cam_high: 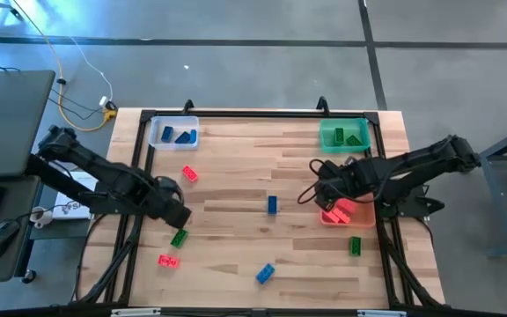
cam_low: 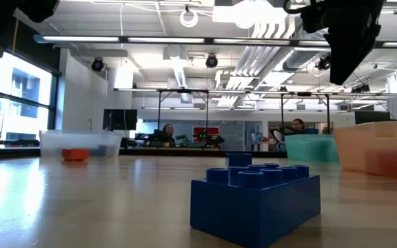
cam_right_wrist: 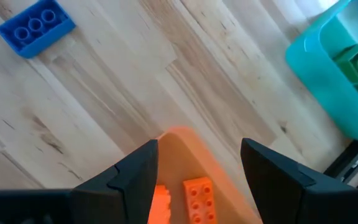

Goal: Sort & place blocks by color
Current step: Put the green game piece into the green bin

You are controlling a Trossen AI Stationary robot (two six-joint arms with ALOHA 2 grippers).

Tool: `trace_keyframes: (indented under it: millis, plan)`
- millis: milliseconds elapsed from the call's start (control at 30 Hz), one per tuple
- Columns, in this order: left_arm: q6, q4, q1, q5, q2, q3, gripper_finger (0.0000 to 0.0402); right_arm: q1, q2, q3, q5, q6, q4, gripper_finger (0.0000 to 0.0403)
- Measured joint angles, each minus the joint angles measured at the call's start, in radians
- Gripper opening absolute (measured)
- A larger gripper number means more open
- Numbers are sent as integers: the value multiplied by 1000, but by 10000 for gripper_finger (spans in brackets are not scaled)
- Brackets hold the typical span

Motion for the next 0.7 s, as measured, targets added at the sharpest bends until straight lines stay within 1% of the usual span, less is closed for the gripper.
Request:
trace_keyframes:
  millis: [167,367,533,700]
  plan:
    - [-91,95,-89,-21,55,-60,253,-28,0,0,0,-72,2,216]
    - [-170,136,-173,-23,168,-99,253,-52,0,0,0,-84,2,216]
    - [-208,210,-210,-19,261,-103,253,-52,0,0,-2,-108,2,216]
    - [-245,266,-213,-7,336,-103,253,-52,0,0,-2,-108,3,216]
